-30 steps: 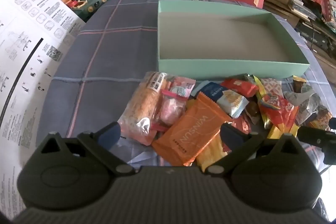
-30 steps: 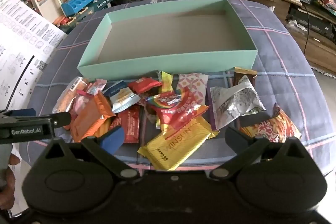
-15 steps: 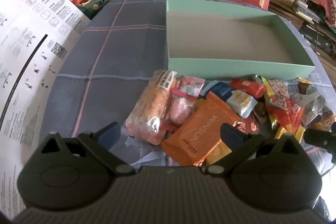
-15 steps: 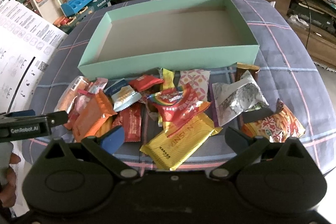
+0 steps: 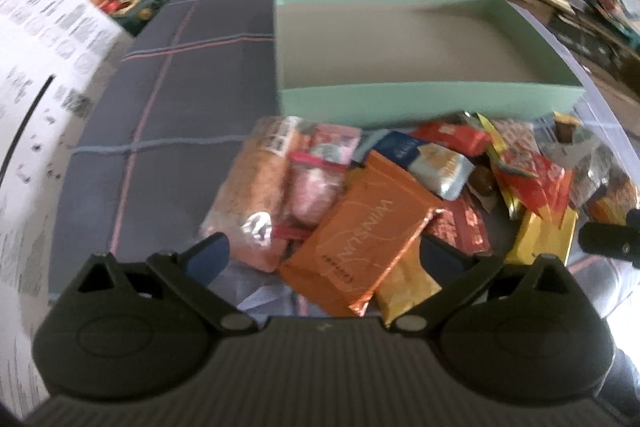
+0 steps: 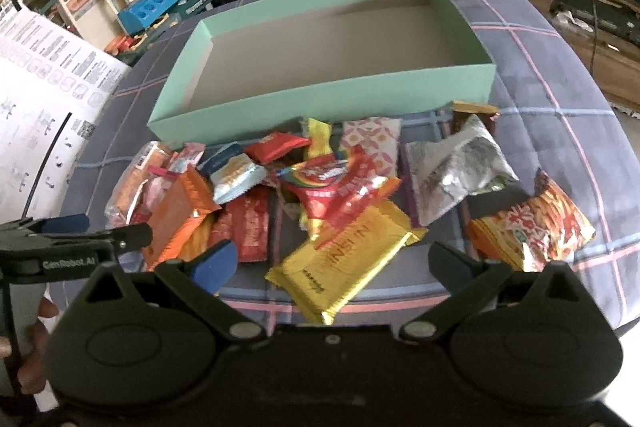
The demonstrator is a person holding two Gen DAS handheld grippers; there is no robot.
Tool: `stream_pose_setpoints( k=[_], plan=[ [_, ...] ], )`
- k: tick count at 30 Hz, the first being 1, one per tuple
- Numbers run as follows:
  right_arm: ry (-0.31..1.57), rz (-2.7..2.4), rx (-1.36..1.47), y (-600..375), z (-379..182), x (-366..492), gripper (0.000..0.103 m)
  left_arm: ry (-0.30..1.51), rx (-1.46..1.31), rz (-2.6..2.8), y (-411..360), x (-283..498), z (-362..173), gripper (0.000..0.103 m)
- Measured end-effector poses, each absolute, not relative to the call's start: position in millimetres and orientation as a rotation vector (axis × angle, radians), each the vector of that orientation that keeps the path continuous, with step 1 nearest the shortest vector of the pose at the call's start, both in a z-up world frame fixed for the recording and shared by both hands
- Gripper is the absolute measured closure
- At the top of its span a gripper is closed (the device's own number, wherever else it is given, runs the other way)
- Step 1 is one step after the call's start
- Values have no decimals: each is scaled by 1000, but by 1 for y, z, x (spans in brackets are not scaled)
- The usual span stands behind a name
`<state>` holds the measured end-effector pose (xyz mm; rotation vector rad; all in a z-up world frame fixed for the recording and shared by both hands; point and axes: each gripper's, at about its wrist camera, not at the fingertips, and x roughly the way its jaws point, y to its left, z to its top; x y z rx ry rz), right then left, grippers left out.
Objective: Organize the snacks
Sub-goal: 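Move left tool toward orange WINSUN packet while right tool approaches yellow WINSUN packet, then close left tool on orange WINSUN packet while right tool grasps yellow WINSUN packet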
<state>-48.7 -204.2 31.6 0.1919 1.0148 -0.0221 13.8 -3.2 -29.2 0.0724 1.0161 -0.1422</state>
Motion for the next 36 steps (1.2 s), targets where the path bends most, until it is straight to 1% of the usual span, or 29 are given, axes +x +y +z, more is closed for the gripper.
stream_pose_setpoints(
  k=[1, 2, 3, 4, 5, 6, 7, 9, 10, 11, 15, 17, 18, 20, 22, 24, 26, 27, 28, 30, 31, 36],
  plan=[
    [1007, -29, 192, -207, 30, -51, 2, 1015, 86, -158, -7, 15, -31, 0],
    [1004, -31, 195, -210, 29, -53, 7, 1013, 101, -173, -11, 17, -34, 0],
    [1005, -33, 201, -212, 28, -54, 9, 1012, 113, -182, -14, 18, -36, 2],
    [1007, -36, 211, -215, 26, -54, 13, 1010, 123, -191, -18, 20, -38, 5],
    [1011, -36, 222, -217, 24, -53, 20, 1009, 127, -201, -21, 21, -40, 11],
    [1019, -36, 234, -219, 21, -52, 22, 1011, 126, -211, -23, 23, -42, 19],
    [1026, -38, 244, -220, 19, -51, 25, 1018, 120, -223, -24, 24, -44, 23],
    [1048, -48, 253, -221, 13, -48, 29, 1037, 98, -243, -24, 27, -48, 38],
    [1063, -49, 258, -221, 10, -47, 32, 1050, 84, -254, -24, 28, -51, 42],
    [1077, -48, 263, -220, 7, -45, 32, 1061, 73, -262, -24, 28, -53, 45],
    [1111, -65, 253, -214, -4, -35, 32, 1064, 67, -290, -25, 23, -53, 45],
    [1127, -70, 273, -212, -8, -27, 30, 1070, 60, -302, -25, 22, -52, 45],
    [1132, -73, 275, -209, -9, -23, 26, 1072, 60, -306, -25, 22, -52, 44],
    [1116, -91, 255, -205, -10, -16, 3, 1075, 63, -311, -25, 23, -51, 42],
    [1097, -108, 216, -200, -12, -11, 2, 1070, 84, -308, -25, 24, -50, 38],
    [1092, -116, 191, -198, -16, -7, 8, 1058, 126, -284, -25, 28, -51, 33],
    [1102, -118, 181, -199, -22, -6, 18, 1057, 153, -290, -25, 35, -54, 31],
    [1105, -113, 189, -202, -24, -7, 20, 1061, 164, -296, -26, 37, -56, 31],
    [1105, -103, 200, -204, -25, -9, 22, 1071, 173, -301, -27, 38, -59, 32],
    [1105, -86, 198, -210, -24, -16, 29, 1068, 182, -312, -30, 37, -60, 40],
    [1103, -79, 195, -212, -23, -18, 33, 1066, 174, -317, -31, 35, -59, 41],
    [1092, -69, 202, -233, -19, -35, 34, 1095, 91, -362, -35, 24, -51, 43]
  ],
)
